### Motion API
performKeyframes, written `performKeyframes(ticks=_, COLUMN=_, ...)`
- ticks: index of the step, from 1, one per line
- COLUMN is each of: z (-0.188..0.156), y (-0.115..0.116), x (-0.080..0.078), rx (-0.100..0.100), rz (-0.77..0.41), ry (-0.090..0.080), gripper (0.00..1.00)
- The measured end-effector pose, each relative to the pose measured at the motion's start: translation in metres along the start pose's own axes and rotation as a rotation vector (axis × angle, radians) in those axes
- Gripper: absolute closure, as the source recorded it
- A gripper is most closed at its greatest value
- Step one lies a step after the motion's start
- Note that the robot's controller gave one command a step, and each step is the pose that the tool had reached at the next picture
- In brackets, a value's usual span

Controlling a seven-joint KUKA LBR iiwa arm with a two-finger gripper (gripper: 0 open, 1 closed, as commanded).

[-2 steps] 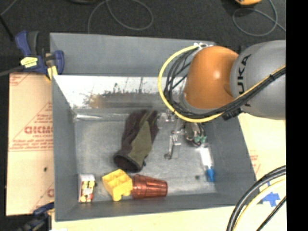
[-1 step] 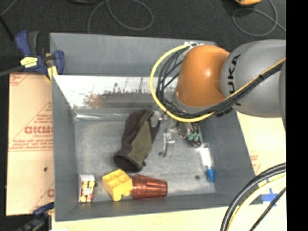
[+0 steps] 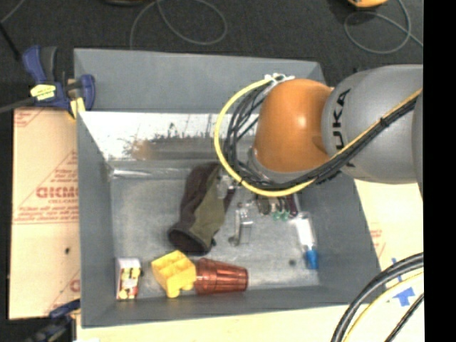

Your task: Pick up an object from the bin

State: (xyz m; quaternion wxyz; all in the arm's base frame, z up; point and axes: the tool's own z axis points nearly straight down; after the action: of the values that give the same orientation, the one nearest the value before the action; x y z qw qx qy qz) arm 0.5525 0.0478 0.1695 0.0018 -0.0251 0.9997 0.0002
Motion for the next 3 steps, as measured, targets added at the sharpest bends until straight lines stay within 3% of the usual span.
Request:
performKeyframes(ticks=1, z=0.003, y=0.035, x=-0.003, rx=0.002, rz=0.053, ry=-0.002, gripper=0.00)
performKeyframes(ticks=2, z=0.017, y=0.080, x=-0.014, rx=0.000, rz=-0.009, ry=-0.006, gripper=0.00)
performKeyframes(ticks=3, z=0.083, y=0.077, x=0.010, rx=0.001, rz=0.070, ry=-0.005, gripper=1.00)
